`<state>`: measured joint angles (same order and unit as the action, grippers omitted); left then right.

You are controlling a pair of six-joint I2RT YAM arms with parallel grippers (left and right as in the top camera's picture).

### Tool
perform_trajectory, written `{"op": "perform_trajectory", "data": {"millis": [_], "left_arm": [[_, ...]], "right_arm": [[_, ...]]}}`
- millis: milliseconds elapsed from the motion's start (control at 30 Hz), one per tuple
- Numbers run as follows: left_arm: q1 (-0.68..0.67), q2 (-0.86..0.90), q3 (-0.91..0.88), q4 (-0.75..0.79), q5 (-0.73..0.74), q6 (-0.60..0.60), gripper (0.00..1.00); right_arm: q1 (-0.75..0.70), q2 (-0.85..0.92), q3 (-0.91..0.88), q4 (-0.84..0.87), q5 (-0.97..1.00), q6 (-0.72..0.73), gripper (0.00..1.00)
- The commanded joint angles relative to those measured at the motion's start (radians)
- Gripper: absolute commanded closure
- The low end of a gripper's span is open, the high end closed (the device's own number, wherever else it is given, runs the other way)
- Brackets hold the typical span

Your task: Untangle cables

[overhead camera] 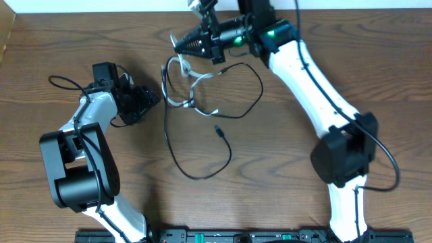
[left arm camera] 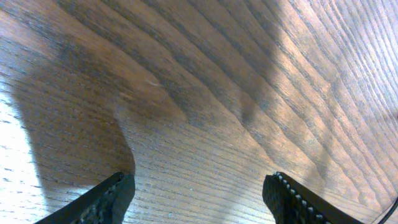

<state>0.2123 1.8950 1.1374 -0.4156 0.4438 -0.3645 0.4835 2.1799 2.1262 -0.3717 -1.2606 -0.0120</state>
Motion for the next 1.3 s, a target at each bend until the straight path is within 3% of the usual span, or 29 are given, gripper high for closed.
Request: {"op": "perform_trajectory", "data": {"millis": [0, 100, 267, 333, 600, 733, 933, 1100, 1267], "left_arm": [[0.001, 0.011, -0.016, -0.002, 0.013, 0.017, 0.28], [0.001, 0.011, -0.016, -0.002, 0.013, 0.016, 0.27], [0.001, 0.010, -0.016, -0.002, 0.017, 0.018, 0.27], [0.008, -0.001, -0.016, -0.002, 0.074, 0.077, 0.27], [0.110, -0.053, -0.016, -0.032, 0.752, 0.447, 0.21], [0.134, -0.053, -0.021, -0.054, 0.945, 0.581, 0.20], [0.107, -0.053, -0.021, 0.028, 0.985, 0.588, 0.14], [0.080, -0.053, -0.021, 0.136, 0.974, 0.520, 0.14], [0.059, -0.053, -0.021, 0.213, 0.875, 0.447, 0.14]], "right_arm": [[0.005, -0.091, 0.008, 0.056, -0.005, -0.011, 0.99], [0.004, -0.129, 0.008, 0.094, 0.001, -0.011, 0.99], [0.012, -0.139, 0.007, 0.070, 0.175, 0.043, 0.99], [0.012, -0.138, 0.007, 0.038, 0.166, 0.040, 0.99], [0.011, -0.138, 0.007, 0.000, 0.140, 0.041, 0.99], [0.011, -0.138, 0.007, -0.002, 0.127, 0.040, 0.99], [0.018, -0.138, 0.007, 0.002, 0.041, -0.029, 0.99], [0.020, -0.138, 0.007, 0.007, 0.017, 0.029, 0.99], [0.028, -0.138, 0.007, 0.069, -0.033, 0.113, 0.99]]}}
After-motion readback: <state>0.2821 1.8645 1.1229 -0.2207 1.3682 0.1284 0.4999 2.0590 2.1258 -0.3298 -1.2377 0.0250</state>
